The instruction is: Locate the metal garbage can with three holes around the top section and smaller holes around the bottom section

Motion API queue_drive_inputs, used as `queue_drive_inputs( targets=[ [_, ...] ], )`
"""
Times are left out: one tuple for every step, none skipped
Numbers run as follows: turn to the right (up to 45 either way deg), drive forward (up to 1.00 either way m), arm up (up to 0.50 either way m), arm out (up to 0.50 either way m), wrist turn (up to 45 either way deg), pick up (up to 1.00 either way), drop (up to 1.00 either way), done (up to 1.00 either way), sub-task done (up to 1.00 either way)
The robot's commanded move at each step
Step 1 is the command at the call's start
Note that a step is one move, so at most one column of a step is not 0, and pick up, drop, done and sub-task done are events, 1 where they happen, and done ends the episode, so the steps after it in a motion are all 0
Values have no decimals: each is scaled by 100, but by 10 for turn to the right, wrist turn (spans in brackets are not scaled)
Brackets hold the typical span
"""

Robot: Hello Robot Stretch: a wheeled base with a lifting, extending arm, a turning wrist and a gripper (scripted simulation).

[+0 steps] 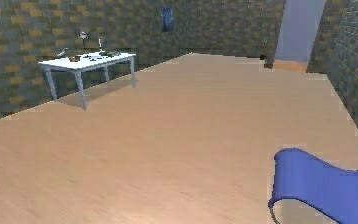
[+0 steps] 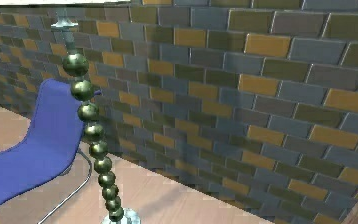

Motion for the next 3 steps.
queue_drive_inputs(
  targets=[
    [90,0,0,0,0,0,0,0,0],
    [0,35,0,0,0,0,0,0,0],
    [-150,0,0,0,0,0,0,0,0]
  ],
)
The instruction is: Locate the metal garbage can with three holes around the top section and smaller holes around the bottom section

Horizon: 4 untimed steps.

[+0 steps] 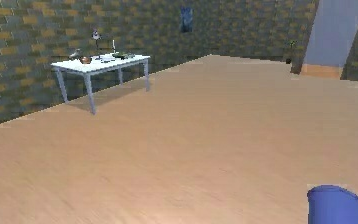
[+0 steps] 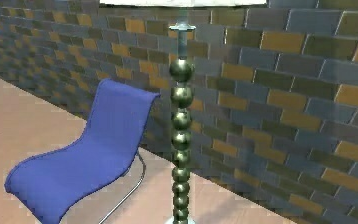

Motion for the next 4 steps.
queue_drive_inputs(
  targets=[
    [0,80,0,0,0,0,0,0,0],
    [300,0,0,0,0,0,0,0,0],
    [0,95,0,0,0,0,0,0,0],
    [120,0,0,0,0,0,0,0,0]
  ],
)
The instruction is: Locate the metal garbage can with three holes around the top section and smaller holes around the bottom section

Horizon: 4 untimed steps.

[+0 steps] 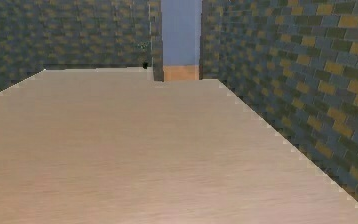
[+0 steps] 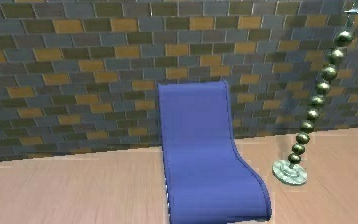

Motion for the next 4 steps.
queue_drive_inputs(
  targets=[
    [30,0,0,0,0,0,0,0,0],
    [-30,0,0,0,0,0,0,0,0],
    [0,20,0,0,0,0,0,0,0],
    [0,100,0,0,0,0,0,0,0]
  ],
)
